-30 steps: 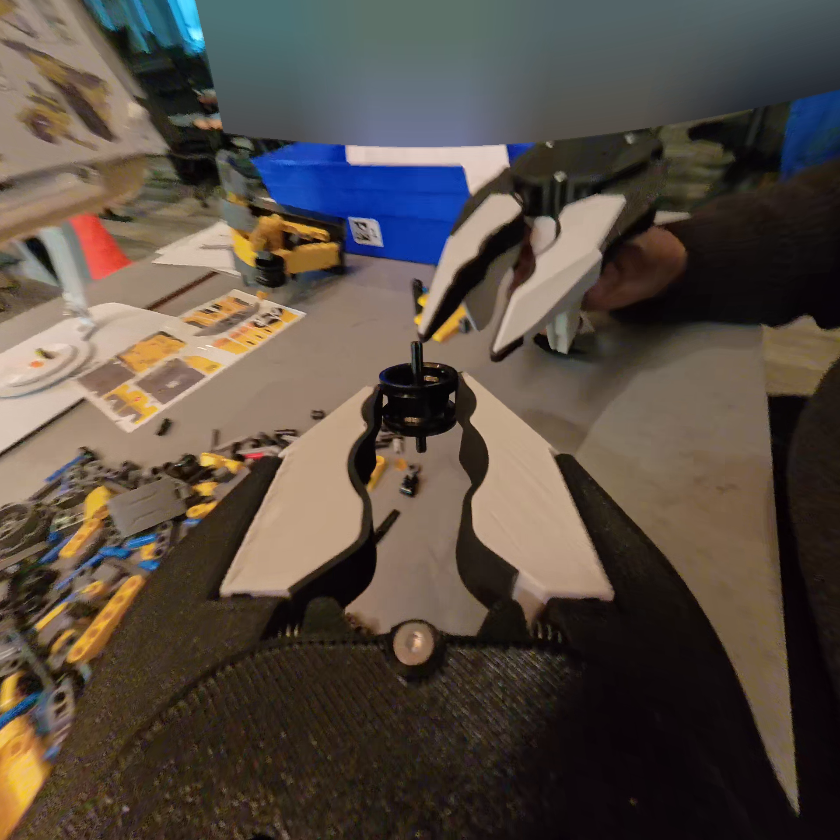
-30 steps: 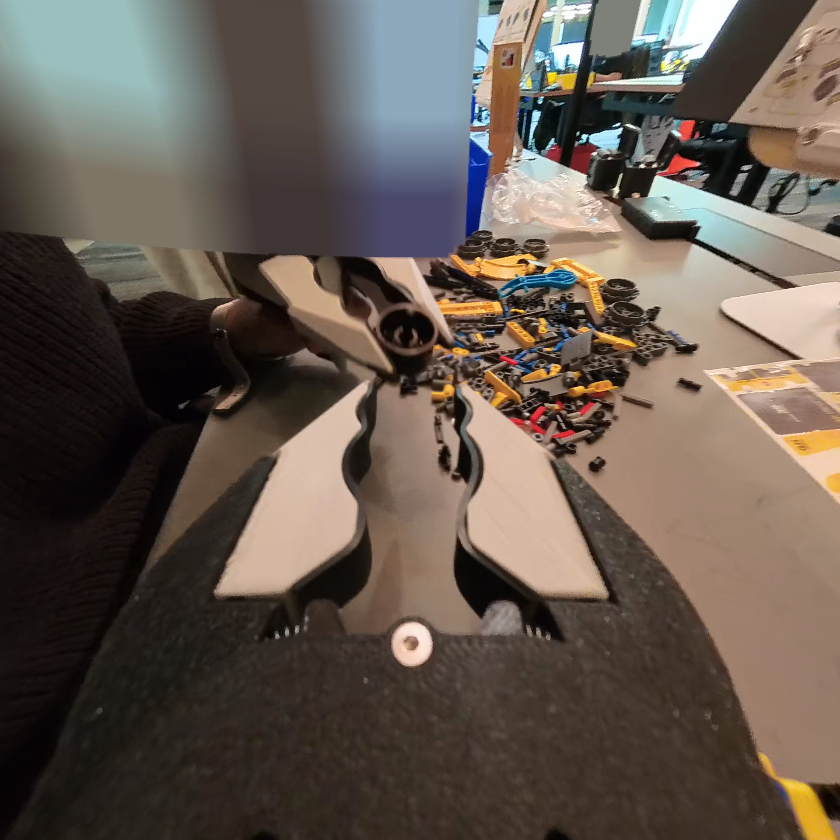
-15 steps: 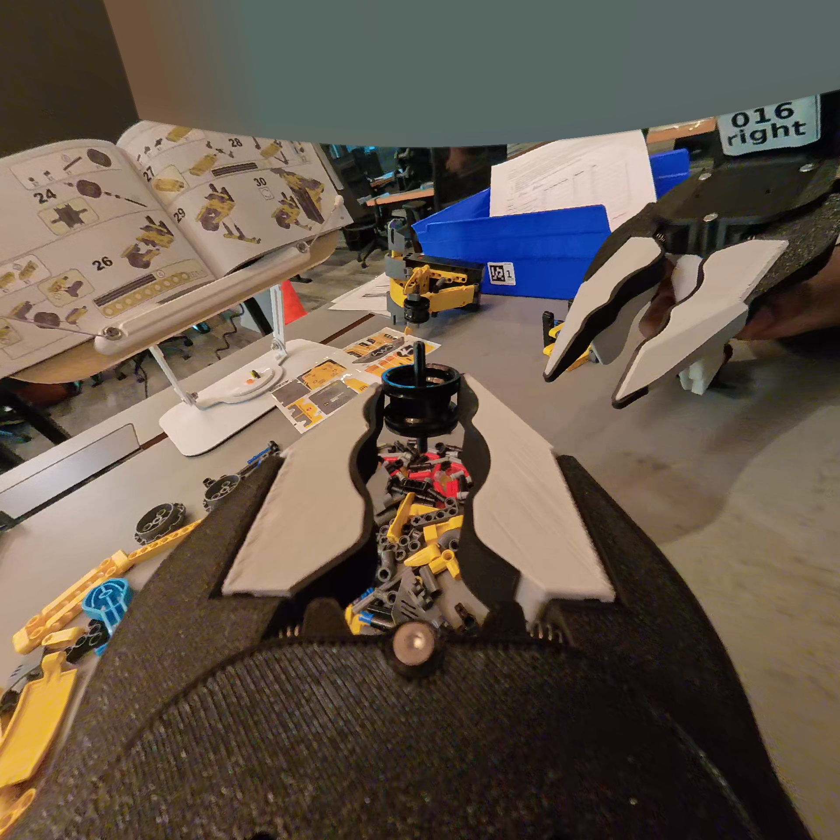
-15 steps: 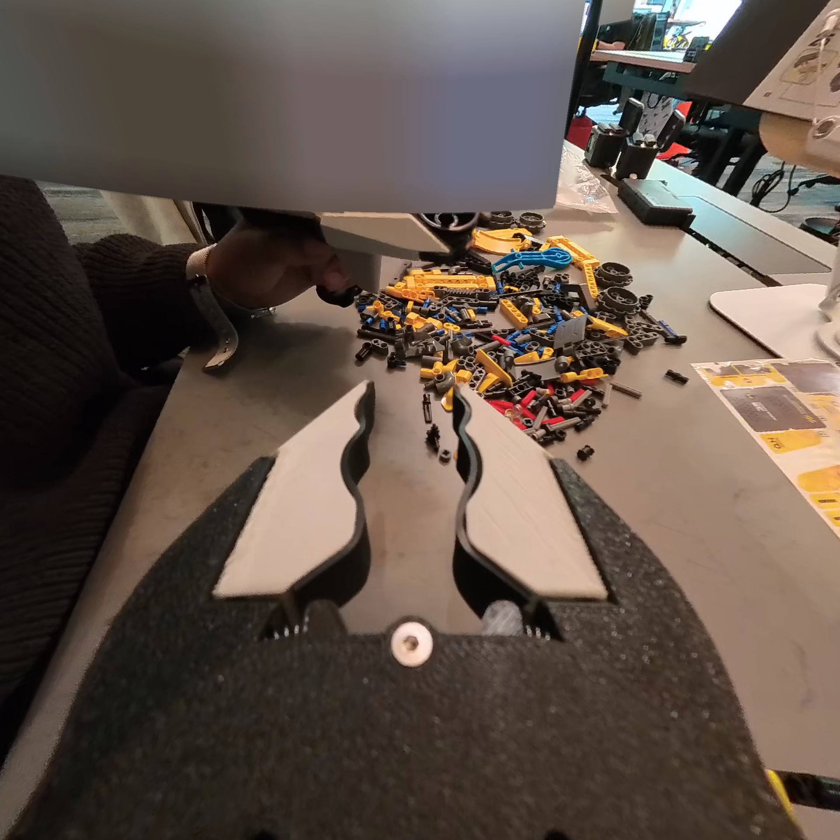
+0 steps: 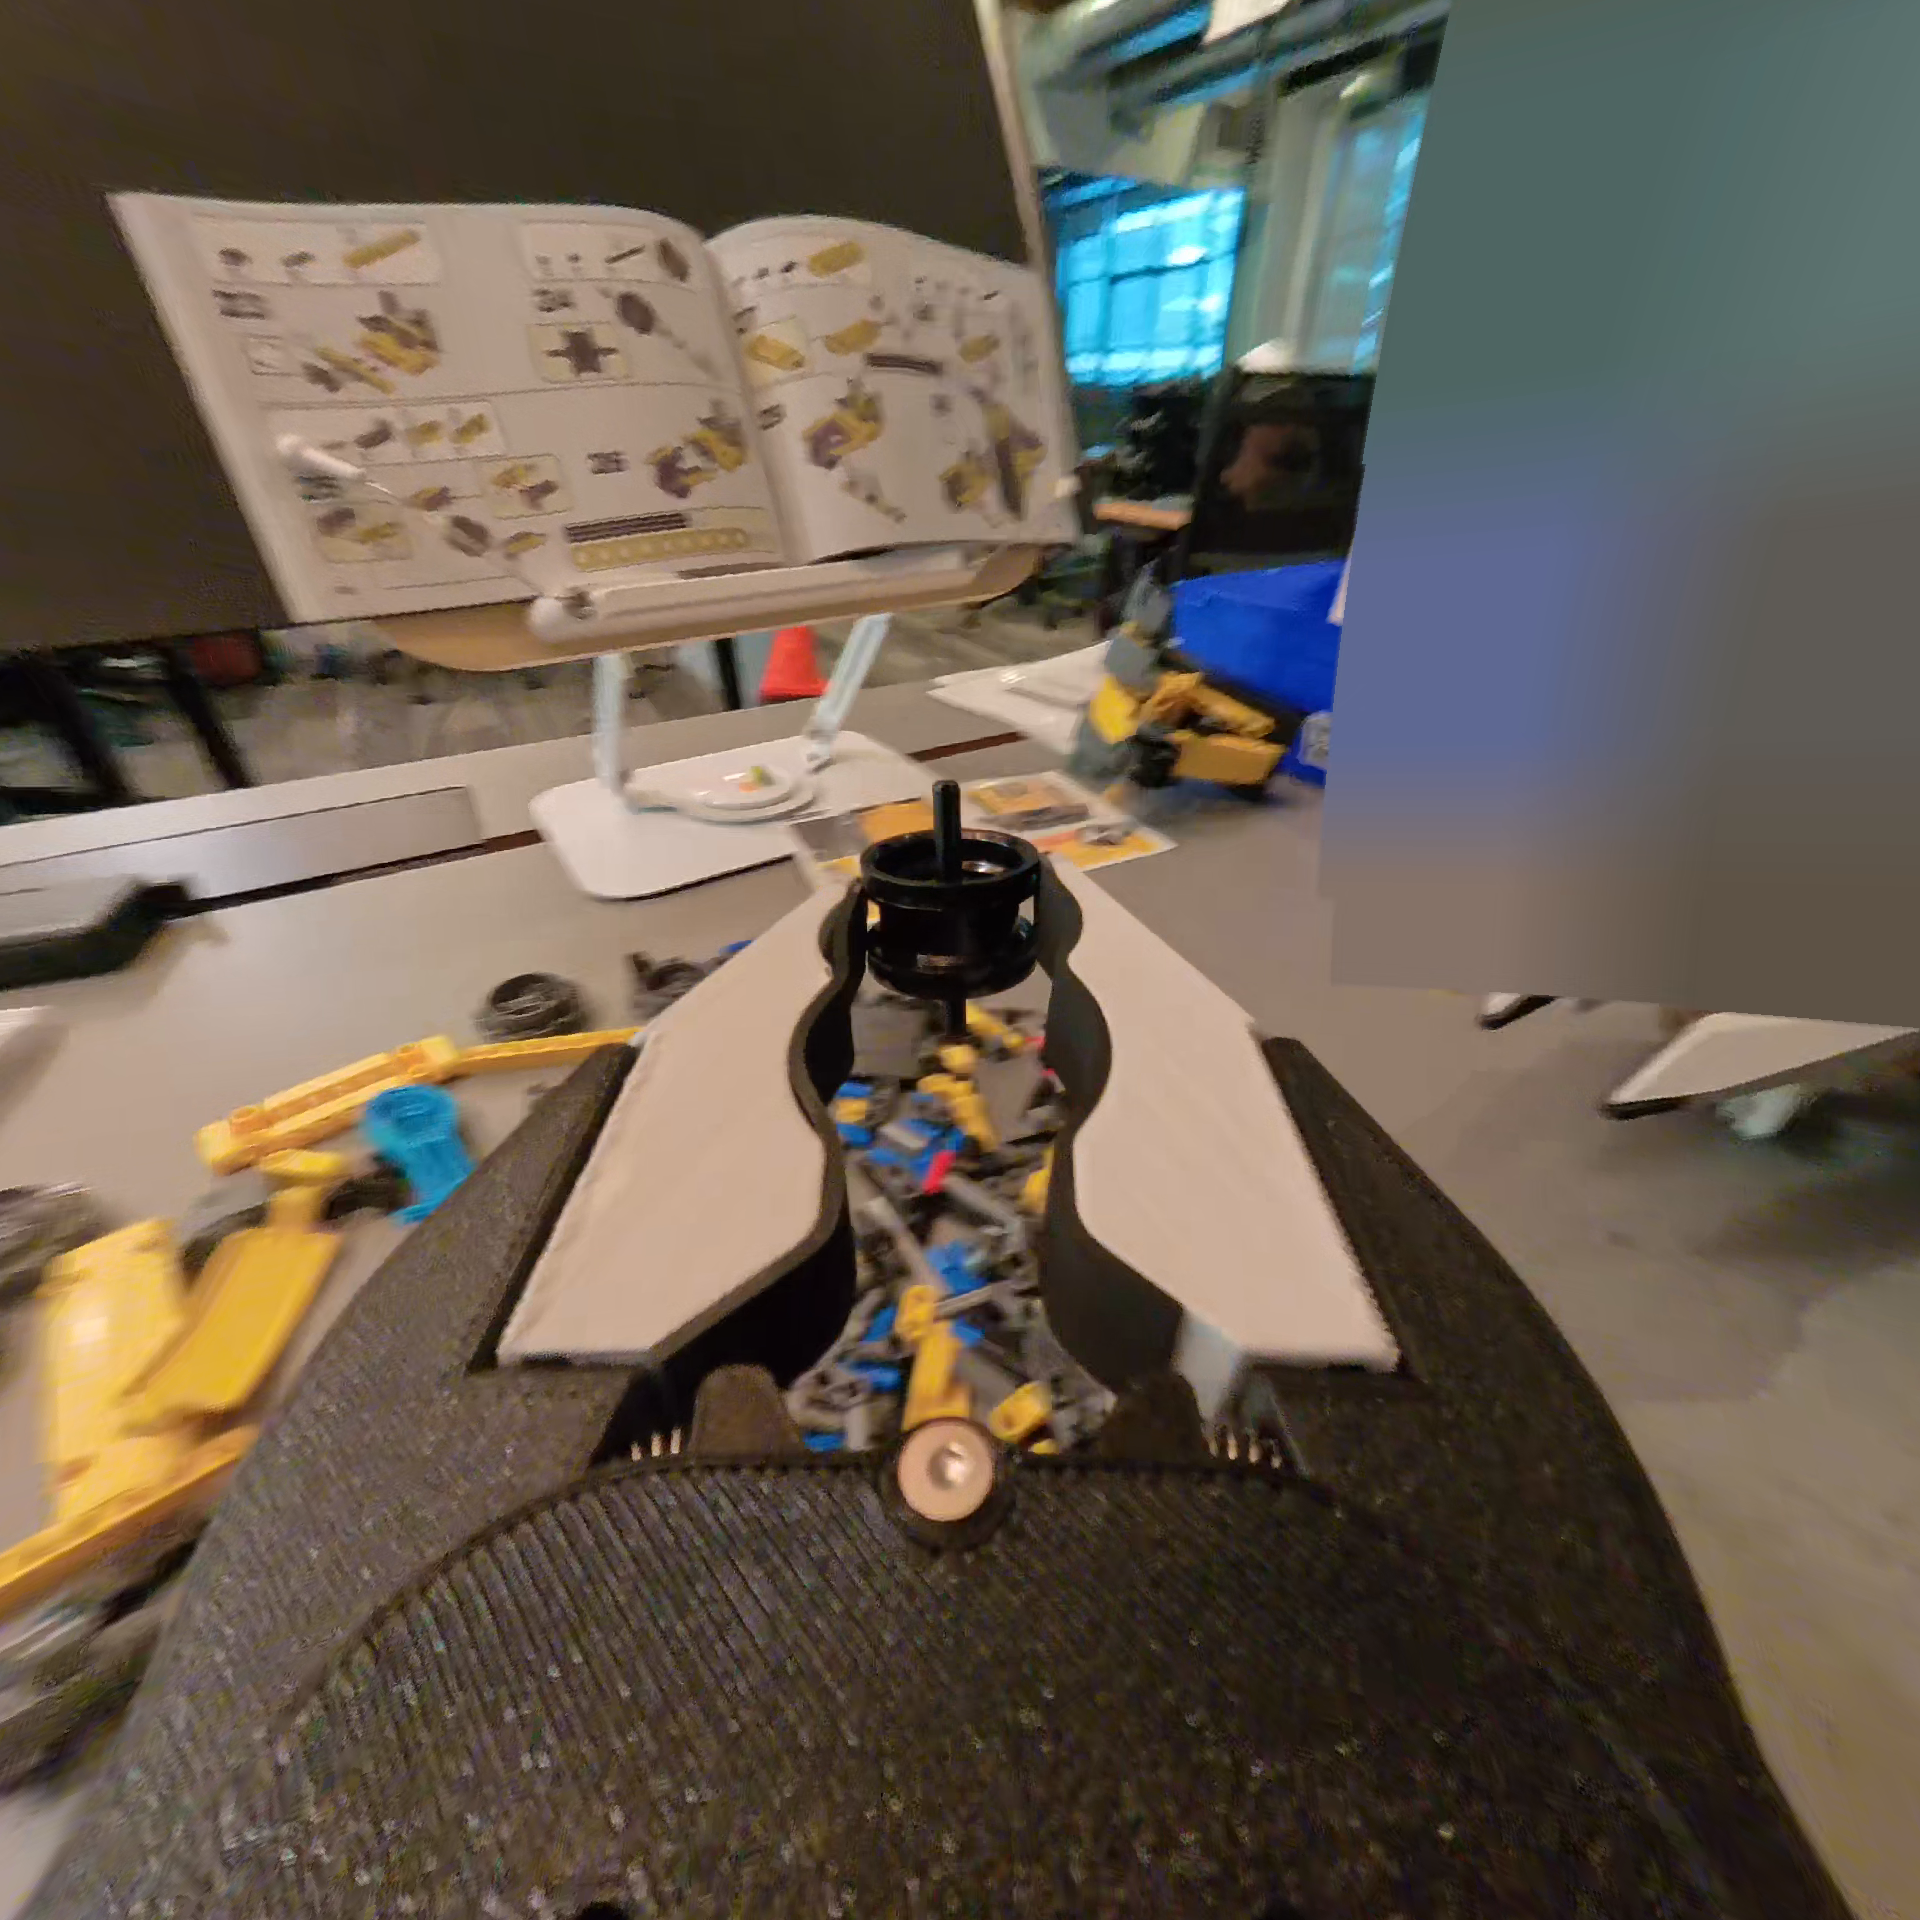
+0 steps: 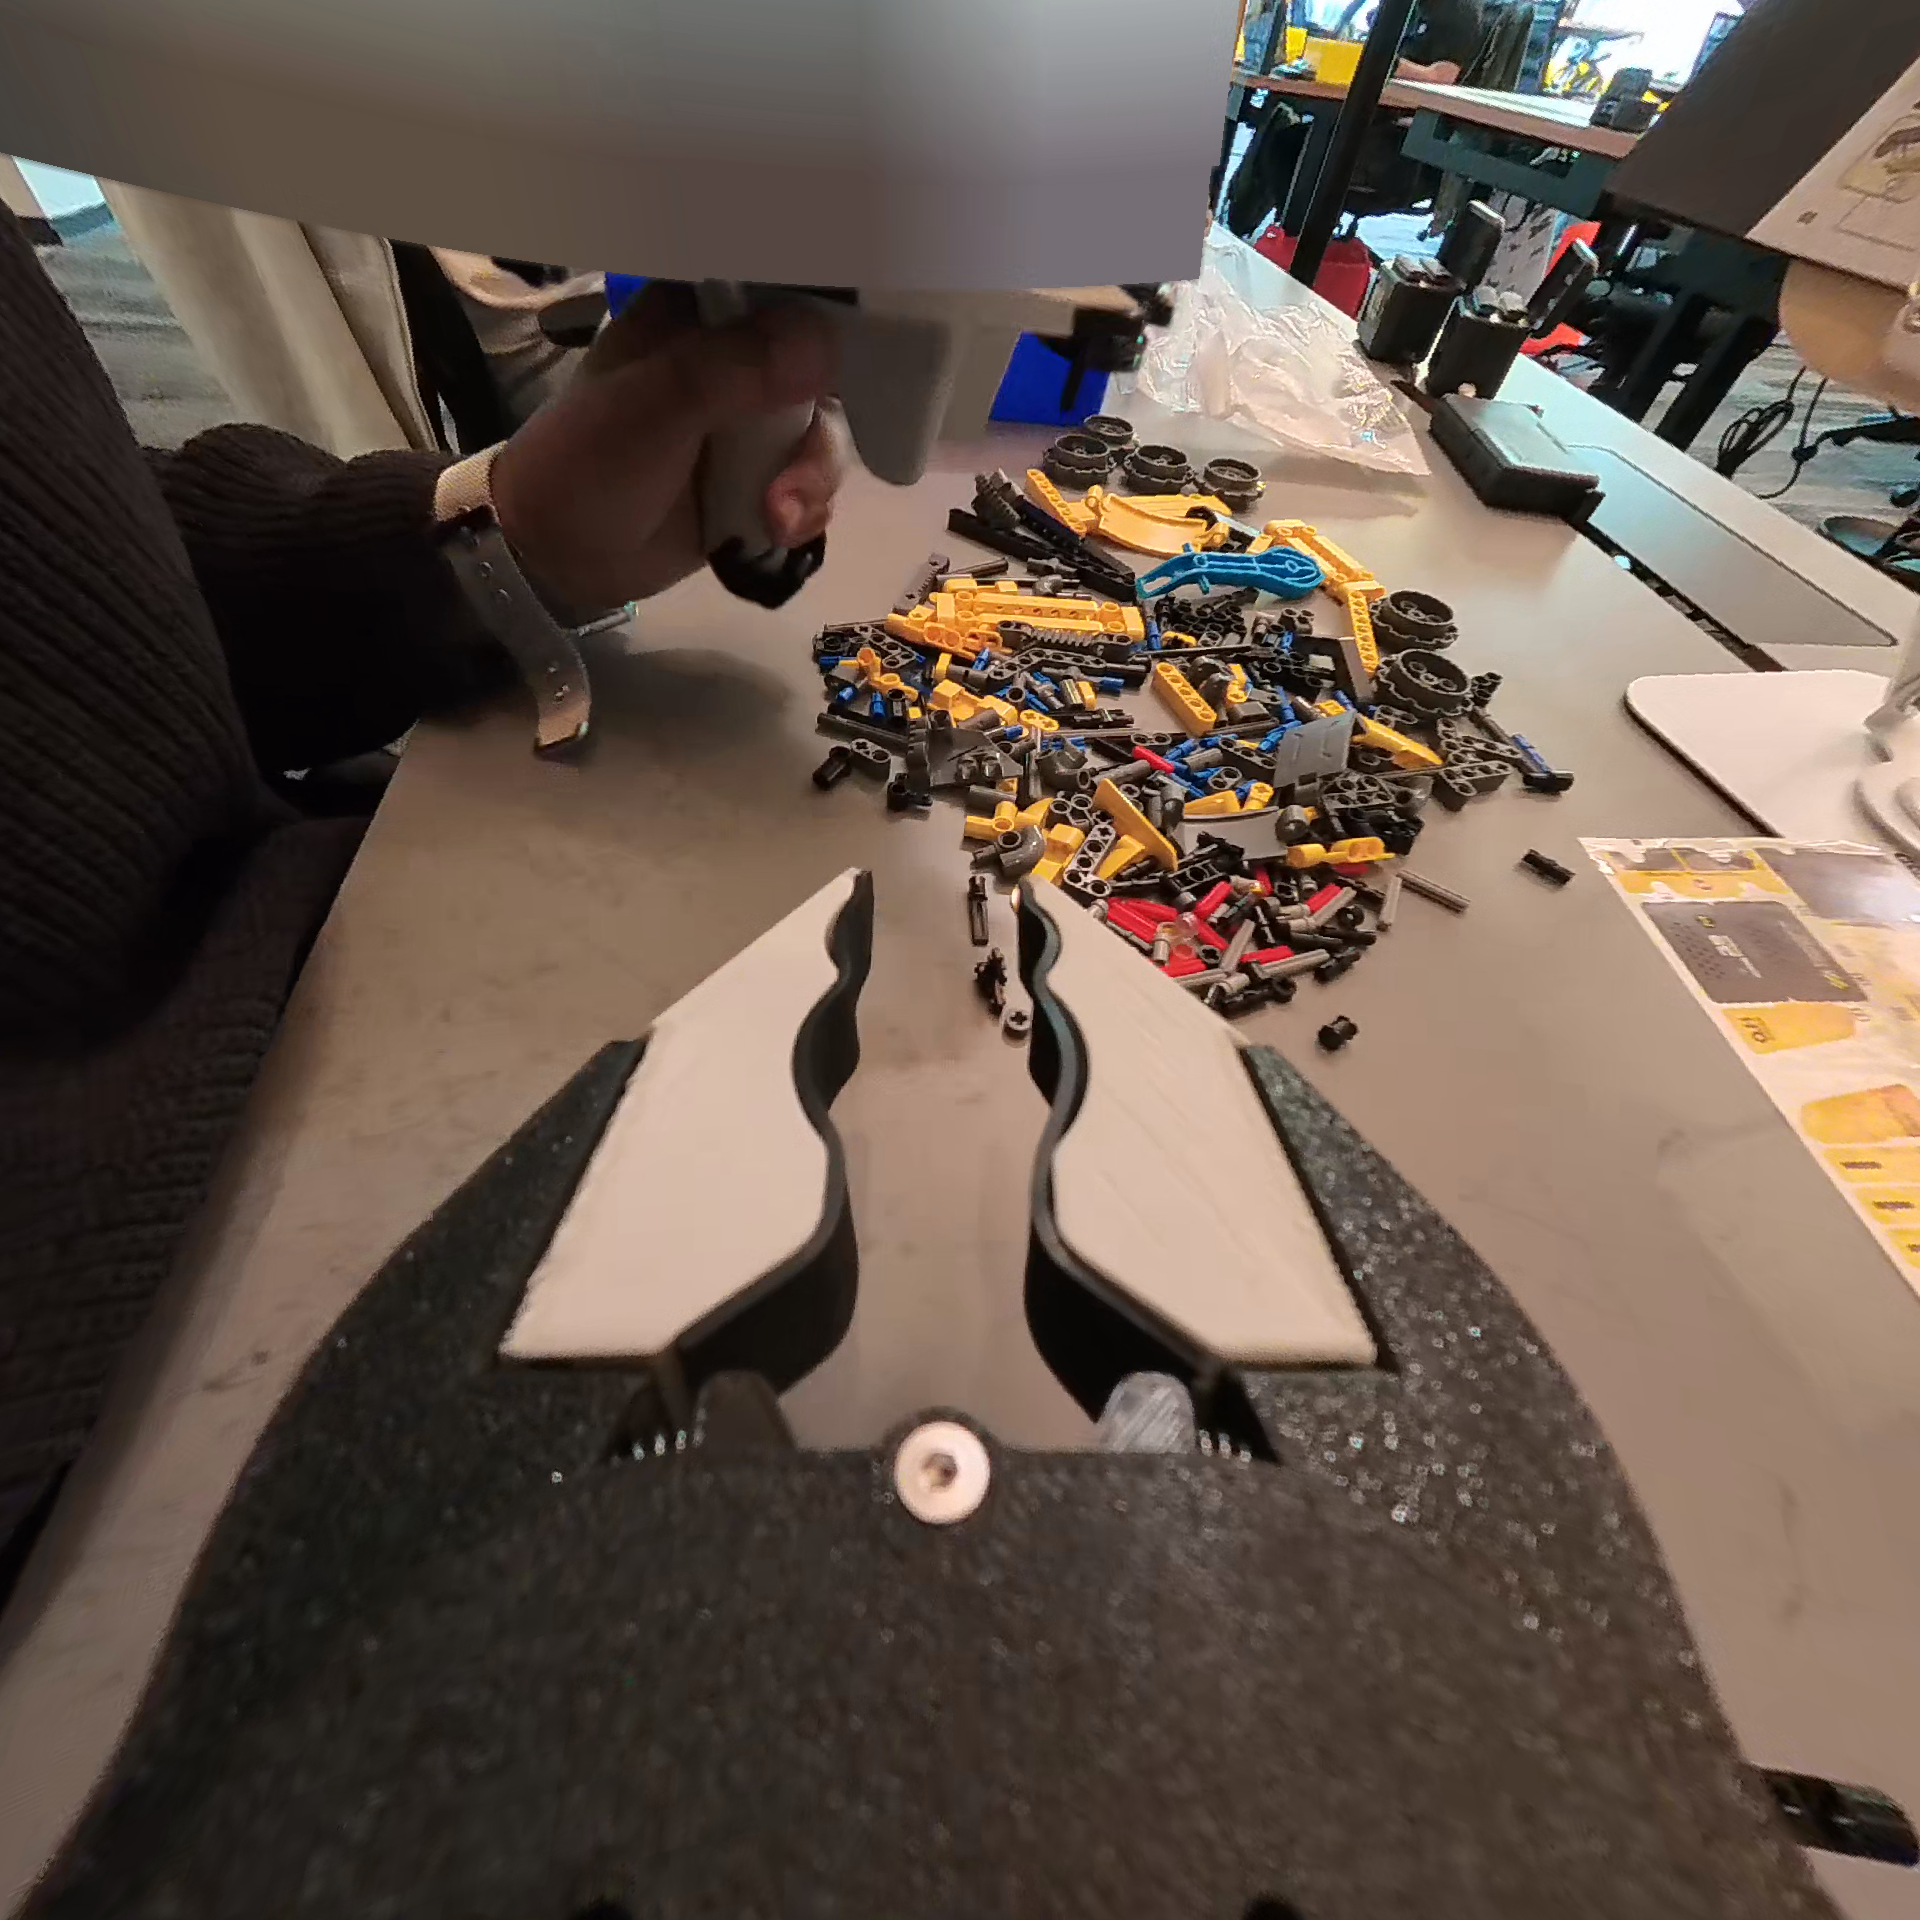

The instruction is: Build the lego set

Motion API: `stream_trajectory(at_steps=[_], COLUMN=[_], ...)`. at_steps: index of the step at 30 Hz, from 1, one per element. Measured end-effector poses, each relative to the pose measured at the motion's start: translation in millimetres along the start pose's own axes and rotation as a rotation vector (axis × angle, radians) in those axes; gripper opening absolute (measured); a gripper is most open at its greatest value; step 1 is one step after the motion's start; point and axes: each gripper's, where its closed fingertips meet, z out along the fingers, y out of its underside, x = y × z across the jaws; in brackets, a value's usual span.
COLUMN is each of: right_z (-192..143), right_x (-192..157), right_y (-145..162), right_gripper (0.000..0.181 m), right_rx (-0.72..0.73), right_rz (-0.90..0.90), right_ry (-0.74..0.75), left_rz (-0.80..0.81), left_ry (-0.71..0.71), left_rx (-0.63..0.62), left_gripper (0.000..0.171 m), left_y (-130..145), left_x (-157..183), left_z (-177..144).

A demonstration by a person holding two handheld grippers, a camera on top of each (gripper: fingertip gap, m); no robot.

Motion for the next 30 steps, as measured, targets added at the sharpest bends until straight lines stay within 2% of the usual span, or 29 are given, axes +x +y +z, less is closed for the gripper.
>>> stream_trajectory(at_steps=[4,11,23,30], right_z=[-1.7,-2.6,-6.3,-5.9], right_x=[1.6,5.0,7.9,7.3], right_y=[-1.4,-2.5,-6.0,-5.9], right_gripper=[0.025,0.024,0.024,0.024], right_rx=[0.013,0.027,0.059,0.058], right_rz=[-0.007,0.013,0.032,0.024], right_ry=[0.0,-0.004,-0.007,-0.006], left_rz=[0.085,0.008,0.025,0.049], left_ry=[-0.091,0.006,0.151,0.153], left_rx=[-0.037,-0.071,-0.129,-0.146], left_gripper=[0.028,0.028,0.028,0.028], left_y=[5.0,16.6,27.8,32.4], left_x=[-12.9,-2.6,28.6,34.5], left_z=[0.1,5.3,13.2,14.8])
